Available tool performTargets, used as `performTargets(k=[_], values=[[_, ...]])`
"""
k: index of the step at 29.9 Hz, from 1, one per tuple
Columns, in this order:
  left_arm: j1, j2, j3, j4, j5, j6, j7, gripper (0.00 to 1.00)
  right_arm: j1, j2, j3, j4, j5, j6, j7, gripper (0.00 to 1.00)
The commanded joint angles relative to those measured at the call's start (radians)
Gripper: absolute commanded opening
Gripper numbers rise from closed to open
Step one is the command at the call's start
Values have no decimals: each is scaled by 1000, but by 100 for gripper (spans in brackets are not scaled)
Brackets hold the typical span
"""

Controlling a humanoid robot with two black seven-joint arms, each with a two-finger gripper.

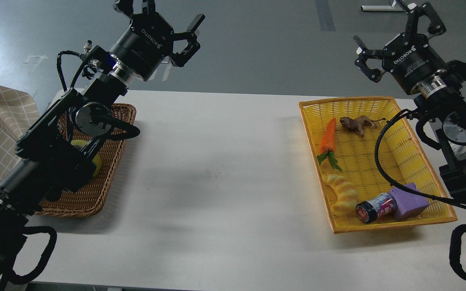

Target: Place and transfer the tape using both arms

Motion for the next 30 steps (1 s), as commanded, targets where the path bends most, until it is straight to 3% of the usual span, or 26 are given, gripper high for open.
performTargets(k=[1,11,20,30], values=[[1,0,-2,2,0,-2,1,98,8,8,-9,-8,0,0,0,100],[9,-1,2,23,-2,-21,4,98,10,57,-8,-14,-1,0,3,100],[9,-69,-3,137,-3,-41,10,98,11,108,-8,-24,0,0,3,100],[9,-103,-2,140,-16,-41,12,98,10,131,-9,-45,2,0,3,100]])
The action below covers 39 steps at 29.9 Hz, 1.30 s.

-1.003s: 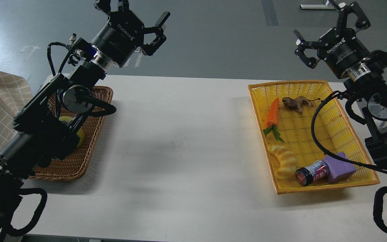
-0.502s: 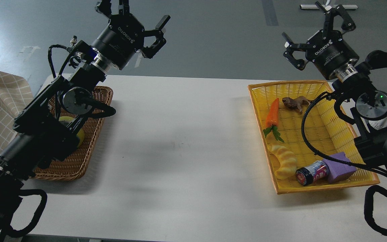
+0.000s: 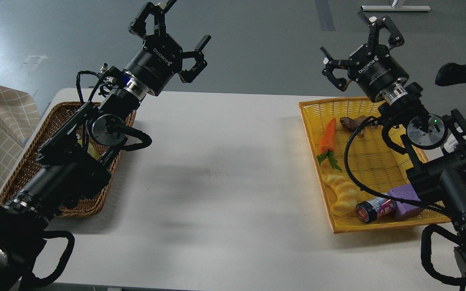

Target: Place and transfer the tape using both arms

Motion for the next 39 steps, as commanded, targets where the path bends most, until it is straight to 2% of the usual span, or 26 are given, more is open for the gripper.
performTargets(k=[1,39], values=[[0,-11,1,1,0,0,2,98,-2,2,0,9,2,0,0,100],[-9,-13,-4,13,-2,0,-3,98,-14,10,0,38,2,0,6,100]])
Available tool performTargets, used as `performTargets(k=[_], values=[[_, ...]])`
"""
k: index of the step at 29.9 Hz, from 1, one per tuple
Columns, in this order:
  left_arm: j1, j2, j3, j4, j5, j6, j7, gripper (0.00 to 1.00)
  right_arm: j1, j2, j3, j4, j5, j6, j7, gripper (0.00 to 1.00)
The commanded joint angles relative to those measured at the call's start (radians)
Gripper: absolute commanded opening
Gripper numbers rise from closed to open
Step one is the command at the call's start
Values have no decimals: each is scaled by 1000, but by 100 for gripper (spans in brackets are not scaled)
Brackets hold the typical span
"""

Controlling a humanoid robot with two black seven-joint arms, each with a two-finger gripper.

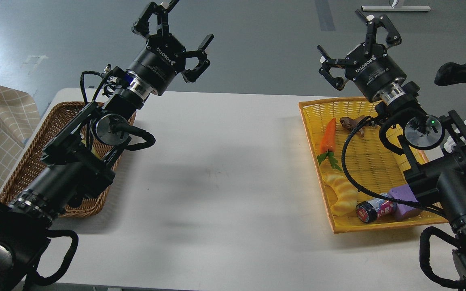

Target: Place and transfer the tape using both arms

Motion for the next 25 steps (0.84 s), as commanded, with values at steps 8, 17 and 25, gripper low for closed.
performTargets(k=[8,17,25], values=[[-2,1,-1,0,0,0,3,98,8,1,1,1,0,0,0,100],[-2,1,-1,23,1,0,4,98,3,4,0,1,0,0,0,100],[-2,0,-1,46,1,0,4,98,-3,4,0,9,2,0,0,100]])
